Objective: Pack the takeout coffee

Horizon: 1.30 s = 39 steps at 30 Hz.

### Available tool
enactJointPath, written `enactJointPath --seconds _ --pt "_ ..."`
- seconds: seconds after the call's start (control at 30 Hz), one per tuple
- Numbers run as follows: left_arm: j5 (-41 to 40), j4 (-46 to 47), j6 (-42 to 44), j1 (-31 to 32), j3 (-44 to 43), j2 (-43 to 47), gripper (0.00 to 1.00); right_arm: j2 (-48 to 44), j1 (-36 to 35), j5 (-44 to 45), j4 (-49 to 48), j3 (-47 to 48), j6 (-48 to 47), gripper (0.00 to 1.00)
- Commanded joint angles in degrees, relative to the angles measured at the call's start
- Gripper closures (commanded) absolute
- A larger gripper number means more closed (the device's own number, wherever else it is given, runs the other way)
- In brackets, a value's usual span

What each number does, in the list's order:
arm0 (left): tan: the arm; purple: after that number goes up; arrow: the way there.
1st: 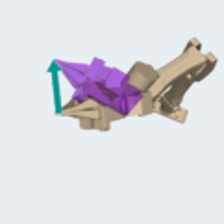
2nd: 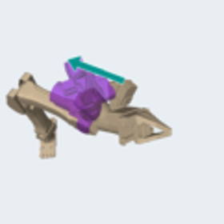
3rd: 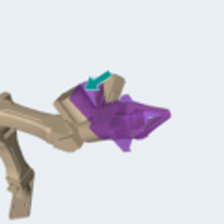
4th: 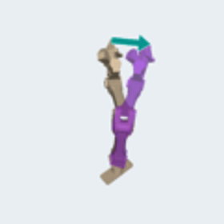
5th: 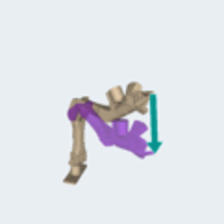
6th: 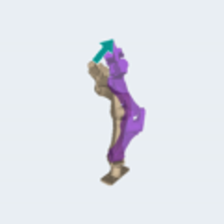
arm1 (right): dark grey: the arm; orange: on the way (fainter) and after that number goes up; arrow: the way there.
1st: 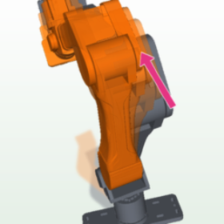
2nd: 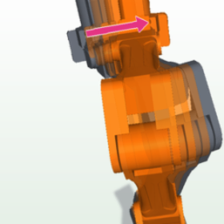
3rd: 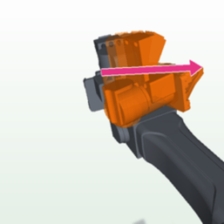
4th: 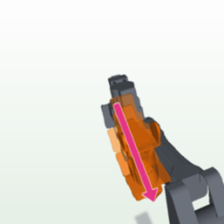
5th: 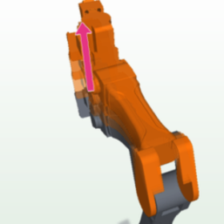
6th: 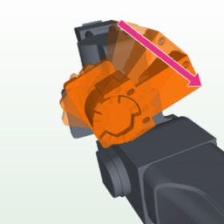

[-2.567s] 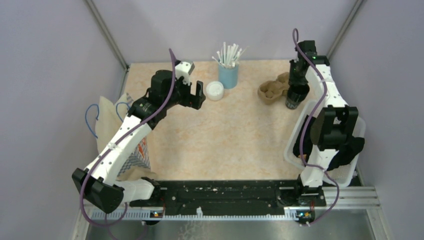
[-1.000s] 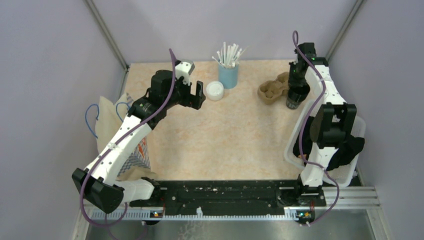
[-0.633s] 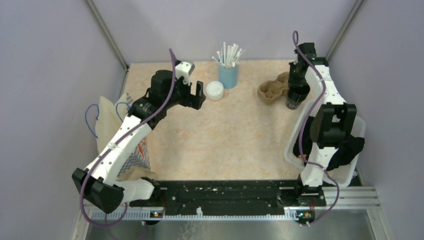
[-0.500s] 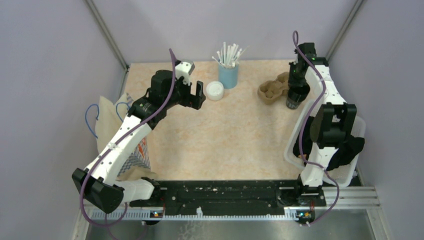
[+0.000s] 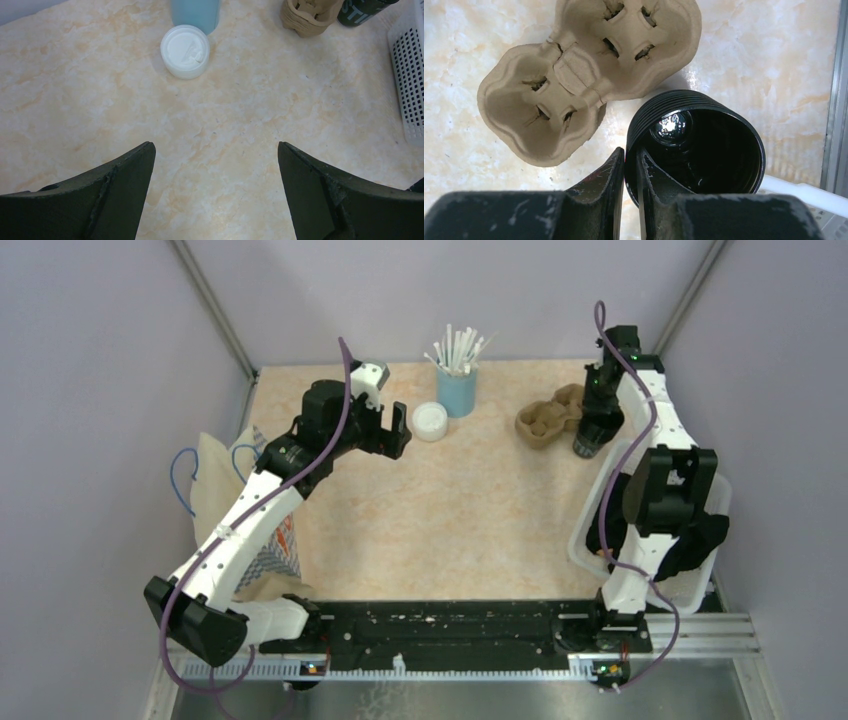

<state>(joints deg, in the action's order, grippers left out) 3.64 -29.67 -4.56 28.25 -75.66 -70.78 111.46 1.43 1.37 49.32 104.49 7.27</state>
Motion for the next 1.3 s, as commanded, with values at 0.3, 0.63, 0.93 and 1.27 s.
enactJointPath --seconds 0.3,0.63,0.93,1.27 --pt "0.84 2.26 -0.03 0.39 -1.42 -0.24 0.02 -3.66 0.71 -1.22 0.41 0.68 0.51 0.79" --pt "0.98 2.34 -0.1 0.44 -1.16 -0.11 0.02 -3.95 0.7 -2.68 1.16 1.87 0.57 0.77" --pt "0.99 2.42 -0.12 0.48 -1.05 -0.06 0.02 -4.19 0.19 -2.66 2.2 4.02 -0.13 0.62" --pt "2.54 1.95 -1.67 0.89 -0.96 -1.22 0.01 -3.29 -1.08 1.38 3.25 6.71 3.37 0.44"
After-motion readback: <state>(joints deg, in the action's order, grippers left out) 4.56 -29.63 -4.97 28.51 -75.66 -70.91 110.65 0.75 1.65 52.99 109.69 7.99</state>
